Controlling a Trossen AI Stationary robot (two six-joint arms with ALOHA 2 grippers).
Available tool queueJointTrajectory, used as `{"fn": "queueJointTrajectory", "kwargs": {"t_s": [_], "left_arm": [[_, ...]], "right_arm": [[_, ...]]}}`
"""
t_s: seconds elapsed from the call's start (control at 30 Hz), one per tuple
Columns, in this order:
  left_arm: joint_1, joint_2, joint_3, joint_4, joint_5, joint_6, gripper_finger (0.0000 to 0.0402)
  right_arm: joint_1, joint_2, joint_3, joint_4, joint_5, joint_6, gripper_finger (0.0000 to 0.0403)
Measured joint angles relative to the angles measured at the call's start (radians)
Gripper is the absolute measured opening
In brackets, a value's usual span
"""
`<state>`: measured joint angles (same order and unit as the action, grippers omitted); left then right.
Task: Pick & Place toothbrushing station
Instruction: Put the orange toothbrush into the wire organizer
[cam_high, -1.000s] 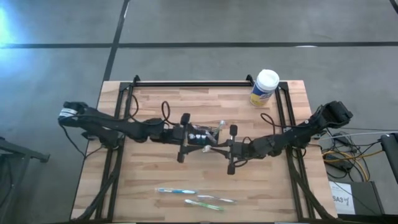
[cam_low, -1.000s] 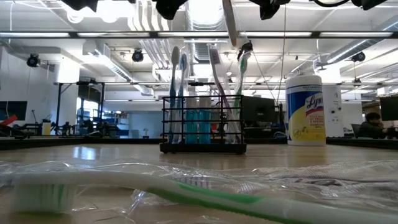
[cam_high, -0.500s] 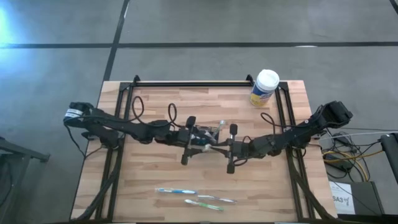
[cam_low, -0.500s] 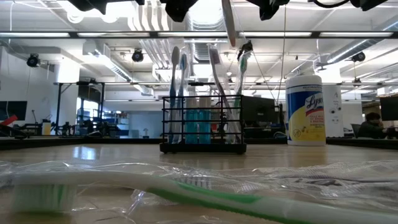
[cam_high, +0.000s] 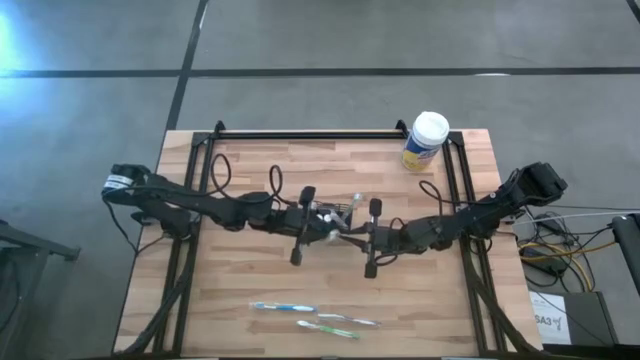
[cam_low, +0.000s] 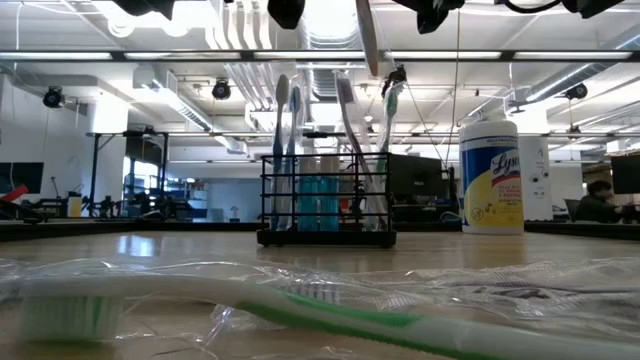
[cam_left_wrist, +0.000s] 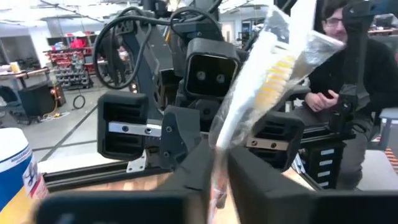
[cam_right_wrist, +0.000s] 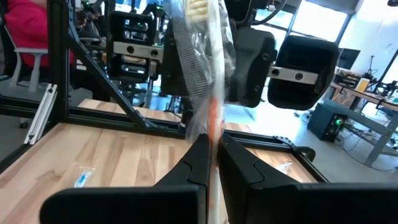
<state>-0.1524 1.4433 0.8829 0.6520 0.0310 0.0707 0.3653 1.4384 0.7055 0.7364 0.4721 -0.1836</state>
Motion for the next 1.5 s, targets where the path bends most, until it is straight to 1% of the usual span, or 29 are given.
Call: {"fn": "queueJointTrajectory", "kwargs": {"t_s": [0.03,0.07,0.23,0.33,0.43,0.53,0.73,0.83,0.93,1.03,1.1,1.17,1.23,1.3,1.4,1.5], "left_arm": [[0.0,0.0,0.0,0.0,0.011,0.009,0.0026],[0.001,0.0,0.001,-0.001,0.024,0.011,0.0017],[0.001,0.0,0.0,-0.004,0.038,0.034,0.0021],[0.001,0.0,-0.001,-0.008,0.039,0.037,0.0011],[0.0,-0.009,-0.003,-0.026,0.039,0.04,0.0011],[0.0,-0.035,-0.003,-0.072,0.039,0.049,0.0011],[-0.005,-0.125,-0.004,-0.196,0.041,0.056,0.0011],[-0.014,-0.181,-0.004,-0.29,0.019,0.063,0.0011],[-0.035,-0.236,-0.004,-0.391,-0.014,0.064,0.0011],[-0.065,-0.287,-0.014,-0.47,-0.028,0.071,0.0011],[-0.084,-0.319,-0.037,-0.5,-0.03,0.07,0.0011],[-0.097,-0.353,-0.065,-0.509,-0.03,0.053,0.0011],[-0.1,-0.397,-0.098,-0.507,-0.03,0.037,0.0011],[-0.1,-0.445,-0.136,-0.502,-0.033,0.034,0.0011],[-0.098,-0.516,-0.195,-0.504,-0.05,0.034,0.0011],[-0.097,-0.586,-0.256,-0.502,-0.068,0.034,0.0011]], "right_arm": [[0.0,0.0,0.0,0.0,-0.002,0.001,0.0013],[0.001,0.0,0.0,0.0,-0.001,0.001,0.0013],[0.001,0.0,0.0,-0.003,-0.003,0.002,0.0013],[0.001,0.0,-0.001,-0.004,-0.002,0.002,0.0017],[0.001,0.001,-0.001,-0.002,0.002,0.0,0.0038],[0.001,0.001,-0.002,0.0,0.038,0.0,0.007],[0.0,0.001,-0.007,0.0,0.085,0.0,0.0128],[0.001,0.001,-0.008,-0.013,0.124,0.0,0.0145],[0.001,0.001,-0.008,-0.051,0.152,0.005,0.0155],[0.001,0.001,-0.008,-0.085,0.163,0.054,0.0155],[0.006,0.001,-0.009,-0.094,0.145,0.093,0.0152],[0.014,0.001,-0.016,-0.08,0.074,0.11,0.0147],[0.025,0.001,-0.036,-0.026,-0.006,0.109,0.014],[0.04,0.001,-0.063,0.053,-0.047,0.094,0.013],[0.06,-0.016,-0.109,0.13,-0.056,0.079,0.0108],[0.065,-0.07,-0.156,0.155,-0.022,0.083,0.0078]]}}
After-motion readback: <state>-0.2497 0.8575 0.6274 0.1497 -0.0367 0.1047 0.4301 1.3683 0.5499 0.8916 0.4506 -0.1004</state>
